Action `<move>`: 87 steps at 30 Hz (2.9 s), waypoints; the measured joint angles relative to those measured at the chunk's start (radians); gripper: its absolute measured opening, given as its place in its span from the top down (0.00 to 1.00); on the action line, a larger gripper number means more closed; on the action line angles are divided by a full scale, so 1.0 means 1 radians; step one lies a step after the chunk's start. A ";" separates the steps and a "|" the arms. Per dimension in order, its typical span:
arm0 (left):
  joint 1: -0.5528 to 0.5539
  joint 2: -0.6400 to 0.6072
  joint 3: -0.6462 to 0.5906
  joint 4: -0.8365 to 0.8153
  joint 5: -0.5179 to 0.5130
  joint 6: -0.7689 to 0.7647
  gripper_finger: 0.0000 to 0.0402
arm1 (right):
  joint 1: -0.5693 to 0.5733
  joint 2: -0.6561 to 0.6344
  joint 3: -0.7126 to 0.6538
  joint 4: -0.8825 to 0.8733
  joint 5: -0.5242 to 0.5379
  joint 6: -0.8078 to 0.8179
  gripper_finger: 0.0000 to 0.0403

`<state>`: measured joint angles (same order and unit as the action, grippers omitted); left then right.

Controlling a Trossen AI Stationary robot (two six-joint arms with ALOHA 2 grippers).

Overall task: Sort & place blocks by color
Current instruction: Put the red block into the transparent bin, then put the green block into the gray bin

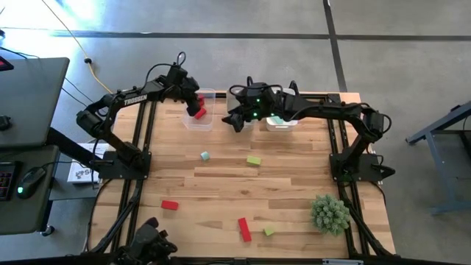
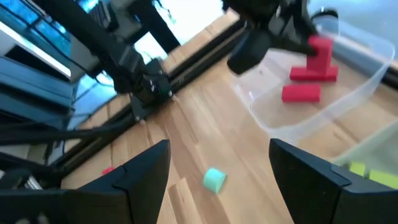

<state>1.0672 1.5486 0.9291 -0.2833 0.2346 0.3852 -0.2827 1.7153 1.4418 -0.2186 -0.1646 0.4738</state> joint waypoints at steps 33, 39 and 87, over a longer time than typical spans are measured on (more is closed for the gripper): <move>-0.112 -0.099 0.126 -0.252 -0.034 -0.203 0.56 | 0.209 0.001 -0.022 -0.532 0.199 -0.066 0.35; -0.206 -0.176 0.126 -0.323 -0.034 -0.231 0.56 | 0.229 0.002 -0.132 -0.507 0.199 -0.018 0.35; -0.453 -0.403 0.126 -0.476 -0.119 -0.453 0.56 | 0.233 0.067 -0.557 0.062 0.184 -0.283 0.36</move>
<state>0.6144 1.1458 1.0554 -0.7589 0.1153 -0.0680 -0.0498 1.7826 0.8851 -0.1562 0.0191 0.1907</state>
